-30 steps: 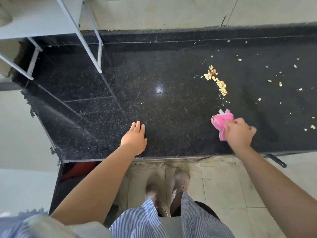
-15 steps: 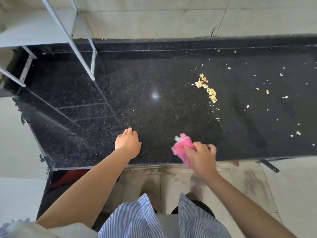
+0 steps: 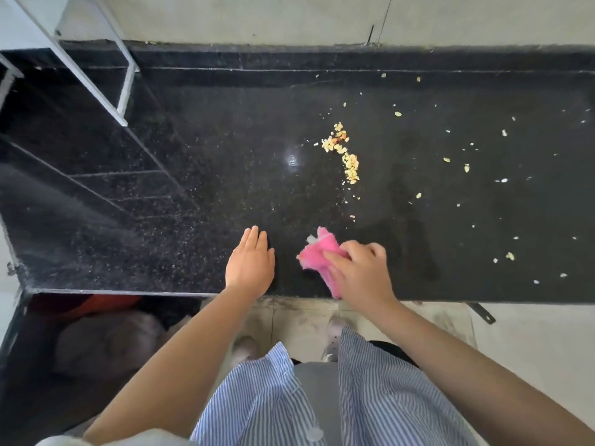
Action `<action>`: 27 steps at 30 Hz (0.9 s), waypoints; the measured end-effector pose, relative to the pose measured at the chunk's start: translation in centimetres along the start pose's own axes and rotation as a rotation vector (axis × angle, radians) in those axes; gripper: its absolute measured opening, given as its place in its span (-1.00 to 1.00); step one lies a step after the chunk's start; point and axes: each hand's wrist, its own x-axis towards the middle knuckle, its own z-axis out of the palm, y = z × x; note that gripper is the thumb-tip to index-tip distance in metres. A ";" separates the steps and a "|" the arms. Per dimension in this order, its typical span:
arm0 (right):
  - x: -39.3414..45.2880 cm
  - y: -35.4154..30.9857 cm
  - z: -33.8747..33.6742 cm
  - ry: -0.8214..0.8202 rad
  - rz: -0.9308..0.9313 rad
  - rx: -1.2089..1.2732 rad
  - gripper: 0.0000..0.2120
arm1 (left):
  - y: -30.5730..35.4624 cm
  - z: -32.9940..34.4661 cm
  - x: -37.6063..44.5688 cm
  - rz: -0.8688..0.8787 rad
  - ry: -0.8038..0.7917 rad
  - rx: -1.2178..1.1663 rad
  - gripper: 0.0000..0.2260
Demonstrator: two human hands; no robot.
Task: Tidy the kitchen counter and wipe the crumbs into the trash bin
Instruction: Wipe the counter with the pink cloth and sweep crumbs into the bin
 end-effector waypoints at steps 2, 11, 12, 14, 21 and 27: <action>-1.3 -0.8 2.1 -0.092 -0.193 -0.063 -0.83 | 0.8 0.5 0.1 -0.018 -0.015 0.000 -0.55; 2.2 10.6 -1.0 -0.110 0.102 0.001 -0.72 | 3.0 0.5 0.7 -0.120 -0.129 0.102 -0.47; 3.0 11.5 -1.7 -0.090 0.171 -0.033 -0.71 | 3.0 0.5 0.8 -0.125 -0.140 0.108 -0.46; 4.3 11.9 -2.5 0.127 0.167 -0.056 -0.68 | 3.1 0.5 1.0 -0.135 -0.160 0.111 -0.46; 2.1 4.5 0.4 0.023 -0.289 -0.132 -0.90 | 3.4 0.1 1.1 -0.145 -0.200 0.100 -0.44; 4.0 7.9 0.0 -0.016 -0.105 -0.095 -0.81 | 3.6 0.0 1.2 -0.155 -0.205 0.104 -0.46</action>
